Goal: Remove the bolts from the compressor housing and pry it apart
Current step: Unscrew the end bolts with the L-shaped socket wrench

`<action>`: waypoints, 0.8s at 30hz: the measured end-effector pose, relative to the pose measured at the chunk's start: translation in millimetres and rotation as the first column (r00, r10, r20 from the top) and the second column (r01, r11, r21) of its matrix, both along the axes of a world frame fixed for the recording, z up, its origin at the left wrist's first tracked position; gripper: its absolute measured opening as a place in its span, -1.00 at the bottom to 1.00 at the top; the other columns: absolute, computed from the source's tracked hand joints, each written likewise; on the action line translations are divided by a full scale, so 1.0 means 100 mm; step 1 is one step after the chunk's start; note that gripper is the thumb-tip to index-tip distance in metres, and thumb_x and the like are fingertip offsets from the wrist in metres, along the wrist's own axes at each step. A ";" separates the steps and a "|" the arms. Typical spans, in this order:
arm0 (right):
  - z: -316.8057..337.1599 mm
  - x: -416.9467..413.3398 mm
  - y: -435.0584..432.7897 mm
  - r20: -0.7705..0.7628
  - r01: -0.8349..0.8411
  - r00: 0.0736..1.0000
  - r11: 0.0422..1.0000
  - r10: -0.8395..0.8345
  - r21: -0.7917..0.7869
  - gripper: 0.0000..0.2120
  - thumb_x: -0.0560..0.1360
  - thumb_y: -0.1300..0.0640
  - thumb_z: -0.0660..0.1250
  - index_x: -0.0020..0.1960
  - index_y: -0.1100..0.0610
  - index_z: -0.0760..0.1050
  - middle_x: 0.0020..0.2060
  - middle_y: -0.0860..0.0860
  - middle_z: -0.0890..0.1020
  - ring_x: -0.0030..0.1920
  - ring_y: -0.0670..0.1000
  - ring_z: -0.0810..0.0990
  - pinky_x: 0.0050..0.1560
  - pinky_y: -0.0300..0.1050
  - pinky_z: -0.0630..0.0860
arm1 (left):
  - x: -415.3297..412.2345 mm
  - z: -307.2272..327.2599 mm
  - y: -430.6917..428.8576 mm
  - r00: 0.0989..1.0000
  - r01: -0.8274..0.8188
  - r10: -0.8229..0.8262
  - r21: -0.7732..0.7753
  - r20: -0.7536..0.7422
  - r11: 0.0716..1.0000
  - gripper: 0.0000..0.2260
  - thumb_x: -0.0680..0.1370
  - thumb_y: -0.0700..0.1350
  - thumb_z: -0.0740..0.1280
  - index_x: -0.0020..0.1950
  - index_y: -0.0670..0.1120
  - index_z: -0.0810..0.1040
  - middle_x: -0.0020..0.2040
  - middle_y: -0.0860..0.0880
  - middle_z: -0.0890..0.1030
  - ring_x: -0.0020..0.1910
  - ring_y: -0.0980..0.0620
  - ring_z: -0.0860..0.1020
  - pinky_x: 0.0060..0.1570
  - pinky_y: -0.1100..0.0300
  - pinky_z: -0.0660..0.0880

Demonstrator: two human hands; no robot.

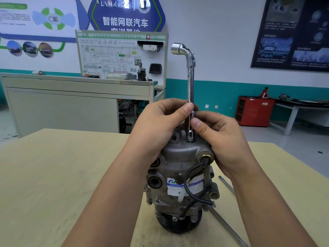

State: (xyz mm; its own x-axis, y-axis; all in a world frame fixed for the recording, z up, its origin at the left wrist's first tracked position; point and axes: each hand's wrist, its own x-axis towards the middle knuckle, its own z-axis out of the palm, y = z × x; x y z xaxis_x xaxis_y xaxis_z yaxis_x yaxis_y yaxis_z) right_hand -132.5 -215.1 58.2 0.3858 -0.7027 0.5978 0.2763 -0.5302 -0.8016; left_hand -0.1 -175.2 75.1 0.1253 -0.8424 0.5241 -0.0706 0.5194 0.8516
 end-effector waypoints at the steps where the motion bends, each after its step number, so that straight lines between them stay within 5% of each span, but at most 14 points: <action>1: 0.00 0.00 0.00 0.004 -0.003 1.000 1.000 0.003 0.004 -0.83 0.27 0.05 0.38 -0.15 -0.01 0.65 -0.19 -0.02 0.71 -0.11 -0.04 0.68 -0.09 -0.24 0.60 | 0.00 0.00 0.00 1.000 -0.005 0.005 0.004 0.000 1.000 -0.91 0.53 -0.13 0.36 -0.12 -0.05 0.67 -0.18 -0.03 0.70 -0.12 0.03 0.66 -0.04 0.18 0.59; 18: -0.01 0.00 -0.01 -0.012 0.016 1.000 1.000 -0.016 -0.024 -0.85 0.34 0.07 0.32 -0.16 -0.04 0.66 -0.17 -0.01 0.71 -0.08 -0.02 0.67 -0.05 -0.19 0.60 | 0.00 -0.02 -0.02 1.000 0.000 0.000 0.004 0.017 1.000 -0.88 0.55 -0.13 0.34 -0.08 -0.06 0.67 -0.13 -0.04 0.71 -0.08 0.02 0.67 -0.03 0.18 0.59; 24: -0.02 0.00 -0.04 0.015 0.012 1.000 1.000 -0.012 -0.023 -0.82 0.30 0.06 0.39 -0.10 0.00 0.62 -0.17 -0.01 0.71 -0.08 -0.04 0.67 -0.06 -0.22 0.57 | 0.00 -0.02 -0.02 1.000 -0.022 0.022 -0.017 0.003 1.000 -0.82 0.35 0.01 0.43 -0.13 -0.05 0.64 -0.24 0.02 0.68 -0.23 0.12 0.63 -0.19 0.30 0.53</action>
State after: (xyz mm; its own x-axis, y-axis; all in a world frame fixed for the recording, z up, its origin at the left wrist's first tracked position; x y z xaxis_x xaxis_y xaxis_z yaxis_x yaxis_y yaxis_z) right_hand -132.5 -219.1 56.1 0.3680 -0.6933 0.6196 0.2820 -0.5518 -0.7849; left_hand 0.3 -177.4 73.3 0.1418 -0.8306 0.5385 -0.0851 0.5318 0.8426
